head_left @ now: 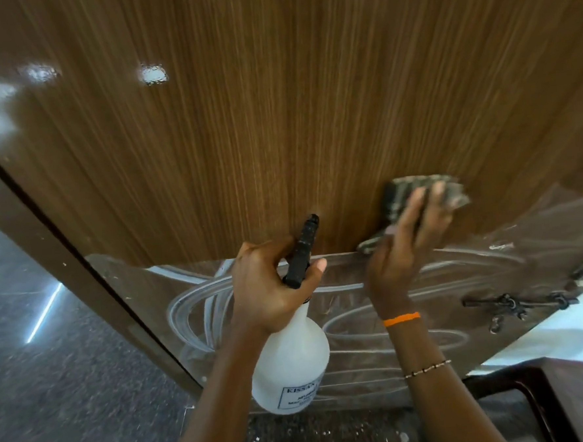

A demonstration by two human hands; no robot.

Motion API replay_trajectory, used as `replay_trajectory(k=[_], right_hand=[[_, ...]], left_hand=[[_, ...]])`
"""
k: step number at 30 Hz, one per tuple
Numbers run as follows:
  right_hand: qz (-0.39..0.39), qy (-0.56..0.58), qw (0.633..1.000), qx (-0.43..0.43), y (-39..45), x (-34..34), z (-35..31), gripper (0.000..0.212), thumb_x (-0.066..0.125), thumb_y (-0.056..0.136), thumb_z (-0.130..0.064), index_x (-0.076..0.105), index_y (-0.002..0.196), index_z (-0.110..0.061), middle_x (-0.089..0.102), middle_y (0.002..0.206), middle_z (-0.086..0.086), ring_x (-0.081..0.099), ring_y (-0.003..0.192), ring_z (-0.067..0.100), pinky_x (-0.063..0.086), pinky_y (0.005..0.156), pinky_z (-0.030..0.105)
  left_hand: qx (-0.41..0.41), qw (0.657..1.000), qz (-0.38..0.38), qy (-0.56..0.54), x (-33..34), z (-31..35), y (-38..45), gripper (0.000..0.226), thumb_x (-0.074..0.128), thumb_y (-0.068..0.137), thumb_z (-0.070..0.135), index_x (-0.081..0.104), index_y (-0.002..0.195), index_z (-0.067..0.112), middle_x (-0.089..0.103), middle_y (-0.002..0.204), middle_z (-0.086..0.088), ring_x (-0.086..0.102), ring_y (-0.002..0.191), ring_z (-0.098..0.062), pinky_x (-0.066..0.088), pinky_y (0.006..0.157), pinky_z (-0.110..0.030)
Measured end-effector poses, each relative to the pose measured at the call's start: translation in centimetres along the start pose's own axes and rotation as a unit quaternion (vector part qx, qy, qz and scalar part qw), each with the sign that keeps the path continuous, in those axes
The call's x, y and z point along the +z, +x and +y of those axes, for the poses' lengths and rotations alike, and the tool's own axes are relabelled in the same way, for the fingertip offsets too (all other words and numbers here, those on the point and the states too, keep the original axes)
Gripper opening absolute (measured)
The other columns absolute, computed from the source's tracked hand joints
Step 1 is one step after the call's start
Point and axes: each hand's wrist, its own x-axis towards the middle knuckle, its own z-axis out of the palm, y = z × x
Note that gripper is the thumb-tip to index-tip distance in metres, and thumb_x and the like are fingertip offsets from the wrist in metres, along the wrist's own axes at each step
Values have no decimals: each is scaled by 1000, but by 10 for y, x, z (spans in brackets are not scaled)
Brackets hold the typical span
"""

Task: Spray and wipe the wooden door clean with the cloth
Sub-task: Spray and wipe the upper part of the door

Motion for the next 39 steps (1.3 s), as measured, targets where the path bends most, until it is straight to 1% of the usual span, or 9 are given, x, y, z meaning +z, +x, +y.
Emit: replay_trajectory(k=[6,12,16,19,22,26,30,34,39], right_hand=[[-104,-11,979,-176,-27,27,-32,91,66,82,-10,11,154,-22,-1,161,-5,2,148,26,8,118,48],[-96,-107,946,-292,-12,23,-20,60,42,100,-25,13,153,-26,6,161,-6,6,148,20,11,118,47],[-55,-117,981,-146,11,2,8,58,32,101,-24,8,154,-25,-2,161,-5,0,148,26,7,117,52],[29,-5,997,68,22,-9,13,50,25,101,-17,22,148,0,18,155,25,13,144,40,9,118,53],[76,50,986,142,16,0,-16,50,29,97,-7,23,144,10,19,151,32,8,145,29,6,119,45],[-36,2,997,-61,-16,35,-51,54,29,99,-15,19,152,-22,1,161,-5,-3,148,22,6,119,46],[-162,6,949,-269,-46,50,-48,31,33,103,-21,46,131,-17,33,148,0,1,149,22,7,119,47],[-145,-48,946,-287,-37,33,-24,45,44,99,-18,35,142,-22,31,149,-2,1,148,20,5,119,48],[-82,-128,967,-204,-16,-12,54,62,38,99,-18,9,154,-25,-3,161,-5,-1,148,23,2,118,51]], left_hand=[[6,997,27,-72,5,-1,3,20,60,81,46,55,68,32,54,54,17,51,49,-7,42,55,-40],[-3,991,84,-108,-7,-8,5,34,61,79,41,63,72,8,62,60,-11,60,57,-32,49,56,-47],[-21,992,70,-99,-8,-12,-1,41,60,79,40,63,70,0,58,59,-24,57,56,-38,47,56,-52],[-35,992,61,-100,-9,-13,-10,45,60,79,42,63,68,-1,56,55,-21,53,50,-32,45,52,-46],[-42,992,56,-103,-10,-12,-16,43,61,78,43,64,68,2,58,57,-22,55,51,-36,45,51,-48],[-40,991,55,-112,-13,-12,-17,59,64,78,51,61,66,-6,52,52,-21,48,45,-34,39,46,-47],[-32,991,70,-106,-14,-12,-14,52,63,79,47,62,71,-4,59,60,-25,56,55,-43,45,53,-56],[-37,993,64,-92,-4,-12,-13,50,62,78,46,63,69,-3,60,59,-23,55,53,-39,44,53,-54],[-29,994,24,-100,21,-4,-11,37,62,80,43,66,69,8,62,60,-10,61,59,-29,47,58,-47]])
